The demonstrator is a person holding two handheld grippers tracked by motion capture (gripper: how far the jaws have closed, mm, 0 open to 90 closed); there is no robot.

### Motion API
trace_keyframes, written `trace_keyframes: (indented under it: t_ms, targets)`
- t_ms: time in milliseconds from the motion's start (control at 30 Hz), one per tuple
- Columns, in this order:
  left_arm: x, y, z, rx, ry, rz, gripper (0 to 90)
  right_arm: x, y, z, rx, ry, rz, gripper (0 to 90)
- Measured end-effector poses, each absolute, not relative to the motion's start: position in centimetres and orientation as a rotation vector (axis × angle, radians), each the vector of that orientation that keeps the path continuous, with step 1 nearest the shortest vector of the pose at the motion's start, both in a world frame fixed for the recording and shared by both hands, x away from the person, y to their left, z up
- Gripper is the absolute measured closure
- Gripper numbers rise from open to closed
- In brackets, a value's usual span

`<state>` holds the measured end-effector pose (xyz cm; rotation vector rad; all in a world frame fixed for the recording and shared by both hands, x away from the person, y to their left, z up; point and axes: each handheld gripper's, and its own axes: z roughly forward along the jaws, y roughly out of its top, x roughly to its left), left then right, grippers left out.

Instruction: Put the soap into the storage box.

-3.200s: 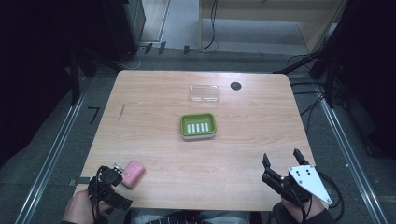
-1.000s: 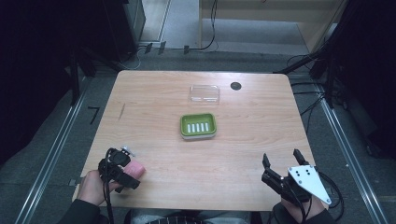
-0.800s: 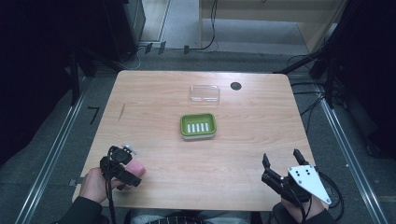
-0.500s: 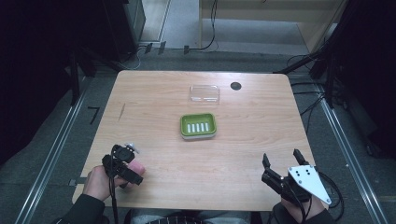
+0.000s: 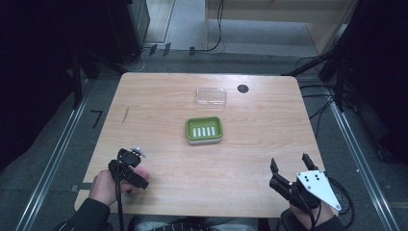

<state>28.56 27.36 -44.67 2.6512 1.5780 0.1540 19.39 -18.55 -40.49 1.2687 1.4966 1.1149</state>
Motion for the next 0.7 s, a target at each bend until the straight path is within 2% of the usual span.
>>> trace_keyframes:
  t_ms: [633,700]
  targets:
    - [28.38,27.31,-44.87,2.657,1.553,0.143,37.4,19.37,-18.56,-40.49,1.269,1.496,1.116,12.7]
    - [28.36,27.33,-44.88,2.657,1.551,0.144,37.6,19.35,-18.55,-40.49,1.273,1.495,1.118,12.7]
